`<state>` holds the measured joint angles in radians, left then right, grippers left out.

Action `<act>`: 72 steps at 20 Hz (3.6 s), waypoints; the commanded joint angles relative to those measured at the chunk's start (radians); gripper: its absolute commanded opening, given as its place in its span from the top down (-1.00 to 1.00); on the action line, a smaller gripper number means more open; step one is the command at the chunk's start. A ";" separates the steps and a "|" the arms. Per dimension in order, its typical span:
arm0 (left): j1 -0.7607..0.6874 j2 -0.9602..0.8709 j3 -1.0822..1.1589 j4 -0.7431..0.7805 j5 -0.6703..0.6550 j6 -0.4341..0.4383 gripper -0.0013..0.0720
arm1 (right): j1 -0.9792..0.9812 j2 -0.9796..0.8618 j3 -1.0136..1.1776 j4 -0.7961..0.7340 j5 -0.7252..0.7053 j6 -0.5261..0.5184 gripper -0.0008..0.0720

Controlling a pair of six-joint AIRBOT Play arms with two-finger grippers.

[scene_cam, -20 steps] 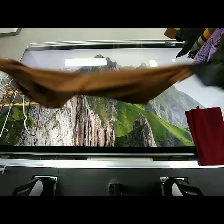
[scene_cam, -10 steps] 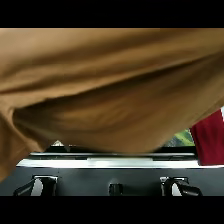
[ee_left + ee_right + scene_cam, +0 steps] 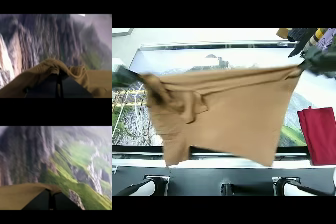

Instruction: Fold the clothes and pants, and hang the long-sleeved shirts on hangers.

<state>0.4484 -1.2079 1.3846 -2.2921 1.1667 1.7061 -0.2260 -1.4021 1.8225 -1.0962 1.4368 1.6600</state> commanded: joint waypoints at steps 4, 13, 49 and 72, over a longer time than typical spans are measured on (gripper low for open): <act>-0.219 -0.494 0.008 0.000 -0.194 0.053 0.93 | 0.001 -0.469 0.002 0.126 -0.189 -0.053 0.89; -0.228 -0.586 0.154 -0.001 -0.176 0.048 0.08 | -0.008 -0.540 0.003 0.198 -0.227 -0.077 0.06; 0.032 0.019 -0.347 0.128 0.062 0.049 0.08 | -0.269 0.176 -1.319 0.249 -0.344 -0.528 -0.04; 0.136 -0.151 -0.527 0.056 -0.101 0.211 0.08 | -0.267 0.274 -1.326 0.317 -0.179 -0.545 0.89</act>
<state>0.5831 -1.3224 0.8627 -2.2269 1.1023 1.8797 -0.4938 -1.1587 0.4953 -0.7830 1.2427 1.1042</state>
